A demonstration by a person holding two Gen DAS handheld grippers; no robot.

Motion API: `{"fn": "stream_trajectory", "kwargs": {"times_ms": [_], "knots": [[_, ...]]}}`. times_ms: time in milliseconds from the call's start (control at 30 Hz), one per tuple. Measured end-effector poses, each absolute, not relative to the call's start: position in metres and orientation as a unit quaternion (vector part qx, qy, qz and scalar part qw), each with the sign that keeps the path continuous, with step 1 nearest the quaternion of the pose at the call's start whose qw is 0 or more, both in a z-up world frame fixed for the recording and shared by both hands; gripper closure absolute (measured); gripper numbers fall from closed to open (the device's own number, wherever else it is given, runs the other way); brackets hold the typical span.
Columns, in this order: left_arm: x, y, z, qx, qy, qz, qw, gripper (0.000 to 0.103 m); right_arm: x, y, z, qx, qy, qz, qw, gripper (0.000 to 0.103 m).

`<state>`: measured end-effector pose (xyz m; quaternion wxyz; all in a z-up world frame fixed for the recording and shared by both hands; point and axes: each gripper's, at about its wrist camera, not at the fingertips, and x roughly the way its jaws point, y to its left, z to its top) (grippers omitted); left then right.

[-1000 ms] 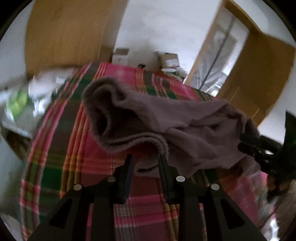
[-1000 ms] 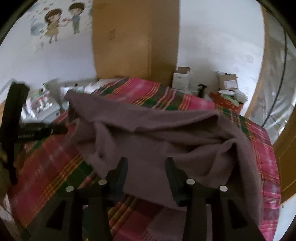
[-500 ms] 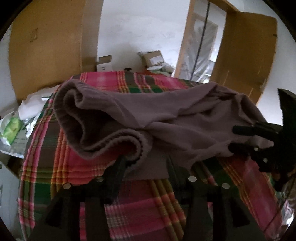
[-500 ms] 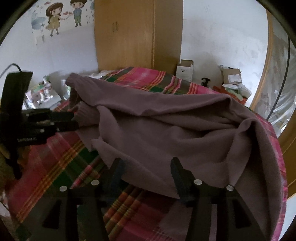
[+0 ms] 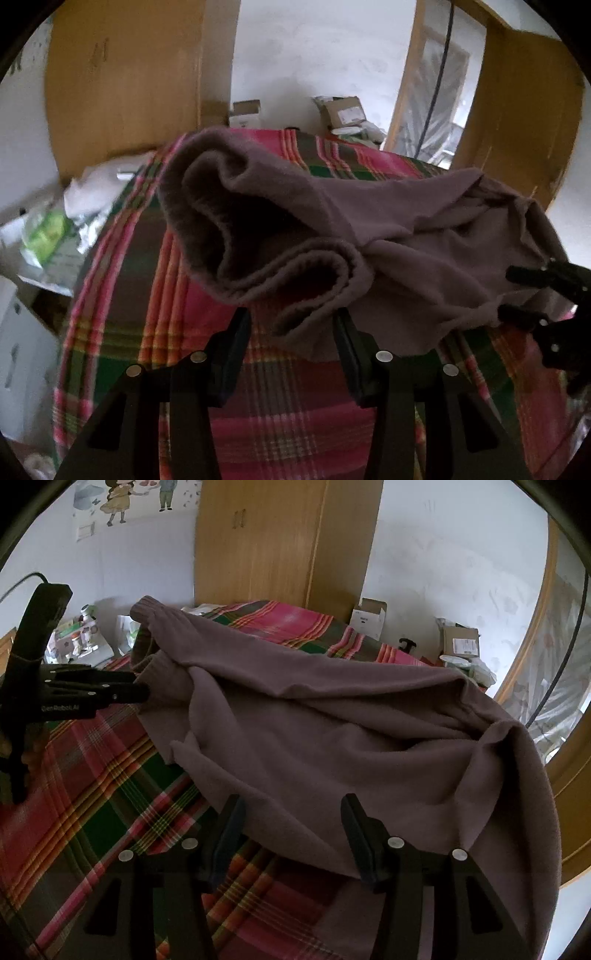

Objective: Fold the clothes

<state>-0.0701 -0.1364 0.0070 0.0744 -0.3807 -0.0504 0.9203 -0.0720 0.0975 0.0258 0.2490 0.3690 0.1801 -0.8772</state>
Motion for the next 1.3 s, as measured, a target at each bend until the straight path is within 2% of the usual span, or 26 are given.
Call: {"fn": "stream_trajectory", "kwargs": {"times_ms": [533, 567, 633, 667, 733, 833, 867, 1300], "knots": [[-0.098, -0.117, 0.004, -0.401, -0.017, 0.909, 0.113, 0.055, -0.074, 0.096, 0.017, 0.379, 0.189, -0.875, 0.232, 0.049], [-0.100, -0.119, 0.004, -0.405, -0.027, 0.907, 0.115, 0.055, -0.075, 0.095, 0.016, 0.380, 0.191, -0.876, 0.229, 0.051], [-0.103, -0.122, 0.004, -0.412, -0.047, 0.902, 0.120, 0.057, -0.076, 0.095, 0.016, 0.381, 0.191, -0.876, 0.227, 0.067], [-0.103, -0.125, 0.004, -0.413, -0.057, 0.900, 0.123, 0.061, -0.076, 0.094, 0.016, 0.381, 0.189, -0.876, 0.227, 0.072], [-0.102, -0.127, 0.004, -0.413, -0.067, 0.899, 0.126, 0.068, -0.075, 0.093, 0.017, 0.379, 0.190, -0.877, 0.227, 0.091], [-0.098, -0.129, 0.006, -0.413, -0.080, 0.898, 0.130, 0.081, -0.068, 0.093, 0.024, 0.368, 0.193, -0.881, 0.228, 0.095], [-0.097, -0.130, 0.007, -0.412, -0.085, 0.898, 0.131, 0.092, -0.065, 0.093, 0.028, 0.363, 0.191, -0.883, 0.230, 0.095], [-0.041, -0.165, 0.049, -0.352, -0.141, 0.916, 0.131, 0.093, -0.015, 0.096, 0.084, 0.306, 0.158, -0.906, 0.246, 0.096]]}}
